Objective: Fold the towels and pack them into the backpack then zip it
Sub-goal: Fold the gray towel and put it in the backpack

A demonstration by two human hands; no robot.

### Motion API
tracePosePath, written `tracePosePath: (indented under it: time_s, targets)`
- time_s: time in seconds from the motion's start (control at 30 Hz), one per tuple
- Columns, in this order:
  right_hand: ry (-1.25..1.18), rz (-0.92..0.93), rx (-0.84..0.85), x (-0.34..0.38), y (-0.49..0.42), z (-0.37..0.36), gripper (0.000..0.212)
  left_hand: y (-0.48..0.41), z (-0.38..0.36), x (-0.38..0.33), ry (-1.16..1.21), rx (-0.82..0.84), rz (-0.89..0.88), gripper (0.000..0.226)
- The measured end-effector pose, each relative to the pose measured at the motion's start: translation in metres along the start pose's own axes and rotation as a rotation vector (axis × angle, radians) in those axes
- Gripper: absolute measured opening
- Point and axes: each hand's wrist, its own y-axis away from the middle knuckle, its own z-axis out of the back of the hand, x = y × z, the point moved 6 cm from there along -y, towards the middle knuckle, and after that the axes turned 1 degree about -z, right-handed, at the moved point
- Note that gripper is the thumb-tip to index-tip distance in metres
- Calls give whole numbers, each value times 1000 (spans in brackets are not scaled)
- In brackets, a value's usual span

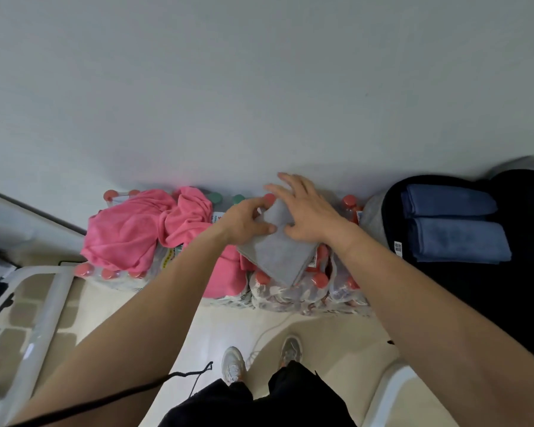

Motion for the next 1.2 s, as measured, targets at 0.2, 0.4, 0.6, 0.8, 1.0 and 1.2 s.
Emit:
tracePosePath:
  time_s: [0.2,0.4,0.6,0.8,1.0,1.2]
  targets:
    - [-181,-75,305,13,4,22,42,14,19,-13,-43,159,-1,19]
    - [-405,-234,439,-9,22,7,32,17,16,6,140,189,111,17]
    - [-154,-374,186,-45,22,-11,33,-17,-3,28,-4,-112,120,32]
    - [-128,-446,-15,-47,17,-13,44,-23,-9,26,-322,-311,157,43]
    - [-437,-564,-99,-47,26,-12,38,-16,-10,26,-161,-289,231,40]
    - [-853,-646,-65,-48,37,-24,53,-18,-6,26,-73,-222,277,32]
